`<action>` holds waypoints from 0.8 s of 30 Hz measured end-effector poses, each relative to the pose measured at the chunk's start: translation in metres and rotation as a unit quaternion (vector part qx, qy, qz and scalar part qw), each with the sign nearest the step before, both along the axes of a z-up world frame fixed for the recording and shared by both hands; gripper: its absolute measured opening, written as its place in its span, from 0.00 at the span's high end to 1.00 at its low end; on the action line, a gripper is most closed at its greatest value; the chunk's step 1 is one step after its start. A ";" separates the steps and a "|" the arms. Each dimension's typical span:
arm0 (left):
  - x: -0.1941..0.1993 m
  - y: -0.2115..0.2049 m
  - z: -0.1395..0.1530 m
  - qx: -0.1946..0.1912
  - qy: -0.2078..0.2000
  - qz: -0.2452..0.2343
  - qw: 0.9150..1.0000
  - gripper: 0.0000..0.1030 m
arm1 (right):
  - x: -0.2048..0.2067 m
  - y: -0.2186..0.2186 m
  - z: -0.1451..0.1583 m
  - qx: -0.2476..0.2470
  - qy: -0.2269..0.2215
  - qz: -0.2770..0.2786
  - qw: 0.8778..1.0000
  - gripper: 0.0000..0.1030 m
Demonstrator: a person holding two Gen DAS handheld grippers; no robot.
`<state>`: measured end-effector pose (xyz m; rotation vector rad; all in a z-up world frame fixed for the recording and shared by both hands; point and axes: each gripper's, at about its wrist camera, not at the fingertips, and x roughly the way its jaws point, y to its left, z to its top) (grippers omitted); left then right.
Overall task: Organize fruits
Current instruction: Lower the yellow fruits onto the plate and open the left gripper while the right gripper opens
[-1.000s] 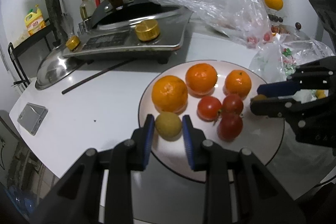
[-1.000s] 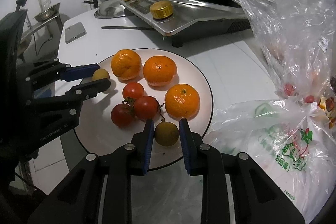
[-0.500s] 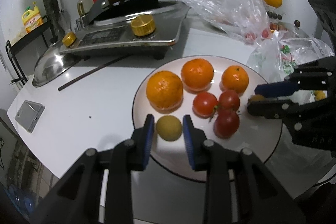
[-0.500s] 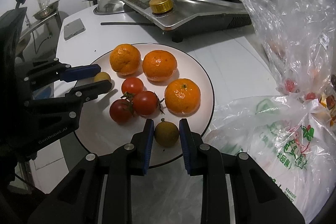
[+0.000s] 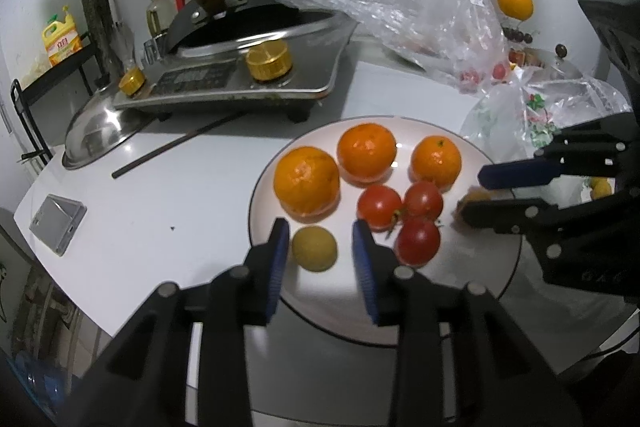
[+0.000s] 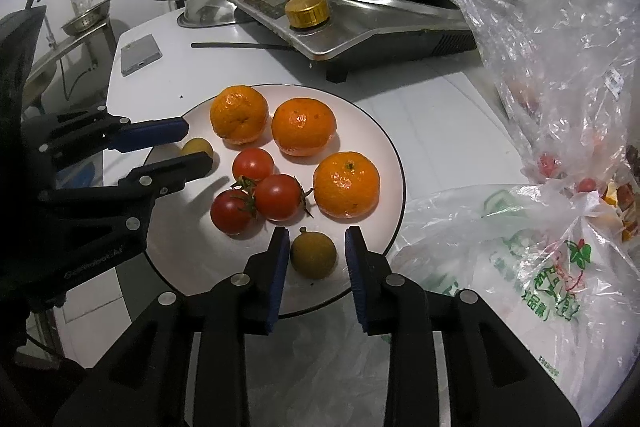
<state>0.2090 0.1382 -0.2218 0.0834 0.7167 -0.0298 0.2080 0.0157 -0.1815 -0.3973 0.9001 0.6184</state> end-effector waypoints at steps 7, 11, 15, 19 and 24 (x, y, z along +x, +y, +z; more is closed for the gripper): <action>-0.008 -0.003 0.005 -0.002 -0.003 0.004 1.000 0.63 | -0.005 -0.003 0.005 0.001 -0.005 0.001 1.000 0.70; -0.013 -0.004 0.010 -0.007 -0.008 0.009 1.000 0.49 | -0.009 -0.005 0.010 0.004 -0.010 0.000 1.000 0.70; -0.020 -0.005 0.016 -0.007 -0.016 0.012 1.000 0.48 | -0.014 -0.007 0.016 0.007 -0.016 -0.001 1.000 0.70; -0.027 -0.008 0.022 -0.006 -0.021 0.012 1.000 0.48 | -0.020 -0.010 0.023 0.011 -0.023 -0.002 1.000 0.70; -0.035 -0.012 0.027 -0.005 -0.026 0.012 1.000 0.48 | -0.028 -0.015 0.029 0.014 -0.030 -0.004 0.999 0.70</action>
